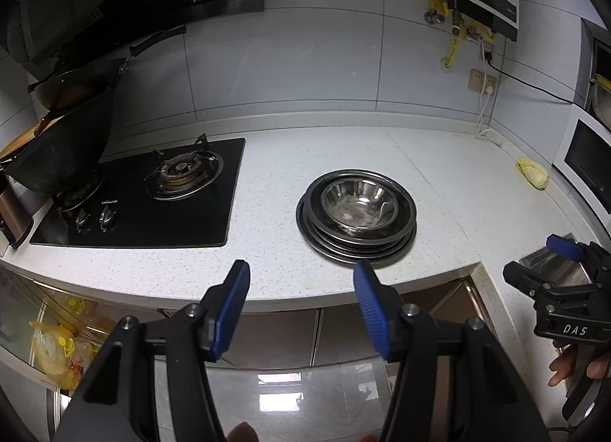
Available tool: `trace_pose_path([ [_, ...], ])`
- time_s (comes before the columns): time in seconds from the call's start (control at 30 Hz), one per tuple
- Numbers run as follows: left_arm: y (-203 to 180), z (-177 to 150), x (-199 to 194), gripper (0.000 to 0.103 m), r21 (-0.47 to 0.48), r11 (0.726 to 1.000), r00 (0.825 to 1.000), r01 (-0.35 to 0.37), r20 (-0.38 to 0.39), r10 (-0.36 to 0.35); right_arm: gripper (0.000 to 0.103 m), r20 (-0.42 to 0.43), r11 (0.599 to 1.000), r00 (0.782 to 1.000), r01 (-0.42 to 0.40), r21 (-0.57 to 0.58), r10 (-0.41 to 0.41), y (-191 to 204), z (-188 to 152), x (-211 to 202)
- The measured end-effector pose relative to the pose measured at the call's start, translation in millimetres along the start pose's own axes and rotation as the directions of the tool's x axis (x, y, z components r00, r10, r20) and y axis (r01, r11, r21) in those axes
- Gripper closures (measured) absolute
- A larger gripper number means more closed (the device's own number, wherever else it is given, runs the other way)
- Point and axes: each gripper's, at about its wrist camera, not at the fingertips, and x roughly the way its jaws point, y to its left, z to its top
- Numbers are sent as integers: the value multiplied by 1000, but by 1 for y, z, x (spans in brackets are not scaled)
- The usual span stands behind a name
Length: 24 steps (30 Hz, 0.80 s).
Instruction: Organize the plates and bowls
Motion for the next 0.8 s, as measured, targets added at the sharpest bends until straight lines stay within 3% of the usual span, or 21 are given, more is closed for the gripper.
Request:
trace_pose_path([
  [0.8,1,-9,-6,48,-3,1000,1000,2,-1,-2,2,1,1000,1000,15,-3,-15,1,-2,-3],
])
